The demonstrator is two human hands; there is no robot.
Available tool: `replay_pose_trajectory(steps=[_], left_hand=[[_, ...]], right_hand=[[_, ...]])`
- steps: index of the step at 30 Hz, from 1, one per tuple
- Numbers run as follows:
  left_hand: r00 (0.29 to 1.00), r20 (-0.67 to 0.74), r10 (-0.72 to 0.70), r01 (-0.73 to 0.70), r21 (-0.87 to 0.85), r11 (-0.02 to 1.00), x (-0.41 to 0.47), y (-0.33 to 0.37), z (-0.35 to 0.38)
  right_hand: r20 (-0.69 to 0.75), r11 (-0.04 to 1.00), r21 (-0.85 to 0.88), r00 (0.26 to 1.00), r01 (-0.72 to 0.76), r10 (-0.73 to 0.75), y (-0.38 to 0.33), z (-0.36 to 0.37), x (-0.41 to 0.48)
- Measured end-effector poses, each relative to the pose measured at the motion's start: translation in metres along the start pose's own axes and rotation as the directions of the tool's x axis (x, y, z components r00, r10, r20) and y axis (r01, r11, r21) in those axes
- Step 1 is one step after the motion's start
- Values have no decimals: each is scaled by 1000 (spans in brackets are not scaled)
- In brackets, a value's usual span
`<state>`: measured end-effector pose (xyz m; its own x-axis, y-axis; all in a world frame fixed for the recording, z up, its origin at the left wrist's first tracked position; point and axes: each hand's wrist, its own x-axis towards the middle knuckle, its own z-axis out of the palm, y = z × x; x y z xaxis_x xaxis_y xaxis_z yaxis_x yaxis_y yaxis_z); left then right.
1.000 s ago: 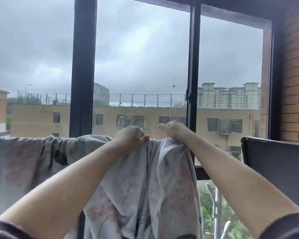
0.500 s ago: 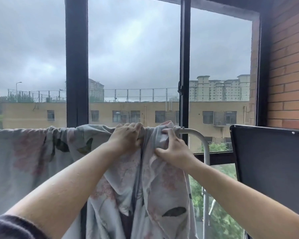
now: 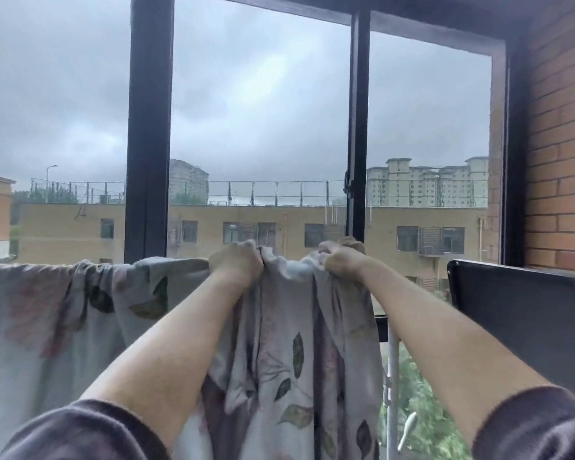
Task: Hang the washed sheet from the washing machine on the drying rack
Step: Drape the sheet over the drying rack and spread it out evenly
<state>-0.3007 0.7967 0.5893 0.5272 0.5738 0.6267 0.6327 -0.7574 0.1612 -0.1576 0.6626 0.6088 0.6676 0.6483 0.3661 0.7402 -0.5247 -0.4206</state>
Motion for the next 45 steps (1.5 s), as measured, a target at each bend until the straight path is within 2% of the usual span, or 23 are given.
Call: replay_pose_trajectory(steps=[1,3,5,7,8,10,11,13,15,17,20,23,26,28,34,36,38,39,40,42,44,45], left_hand=[[997,81,-18,13,54,998,-1,1,8],[991,129,-26,11,118,993,-3,0,11],[992,129,1,-19,134,991,-5,-3,11],[995,83,47,-58,131,990,-11,-5,12],[996,30,88,-91,112,990,-17,-7,13],[977,-114,178,-170,81,982,-35,-15,18],[958,-180,223,-211,83,974,-43,-21,22],[910,-260,323,-287,170,943,-58,-36,30],[886,-261,384,-301,305,903,-68,-47,39],[899,-245,364,-259,373,891,-70,-46,42],[922,-259,289,-211,291,933,-59,-35,35],[892,-343,293,-260,140,956,-54,-29,26],[901,-371,224,-249,-21,968,-54,-26,13],[916,-363,168,-193,-33,981,-46,-20,6],[908,-407,-102,26,-187,982,7,4,-31],[950,-277,-146,88,-212,973,21,4,-21],[985,-10,-171,168,-136,976,31,0,5],[972,130,-196,205,-59,977,31,-2,15],[954,224,-200,204,4,979,31,-4,20],[933,316,-171,163,51,985,33,-5,20],[926,343,-155,161,11,987,32,-4,15],[931,326,-163,180,-20,984,31,-4,14]], right_hand=[[110,991,-135,993,-16,31,4,7,4],[142,964,-268,989,7,32,9,12,11],[97,976,-218,995,-12,34,12,13,13],[-84,982,-189,996,25,-41,15,20,5],[-207,966,-247,969,77,-131,15,25,-4],[-383,900,-368,844,234,-376,14,38,-26],[-412,869,-396,788,296,-457,14,44,-37],[-421,810,-483,723,333,-548,21,58,-50],[-399,743,-572,674,348,-622,31,70,-55],[-426,744,-532,631,405,-648,34,68,-53],[-480,828,-347,675,441,-561,27,58,-43],[-442,878,-161,762,451,-473,28,46,-28],[-369,897,-115,821,426,-437,28,35,-19],[-358,901,-136,828,411,-431,22,30,-15],[-541,933,-15,782,358,-309,-11,-12,20],[-451,962,-61,852,267,-265,-11,-11,30],[-132,977,-120,973,176,-192,-3,1,35],[49,984,-129,992,123,-118,0,5,33],[190,988,-135,980,80,-53,2,7,29],[366,972,-200,930,122,-41,1,2,28],[408,967,-200,911,155,-62,0,0,27],[369,980,-159,928,123,-56,1,1,26]])
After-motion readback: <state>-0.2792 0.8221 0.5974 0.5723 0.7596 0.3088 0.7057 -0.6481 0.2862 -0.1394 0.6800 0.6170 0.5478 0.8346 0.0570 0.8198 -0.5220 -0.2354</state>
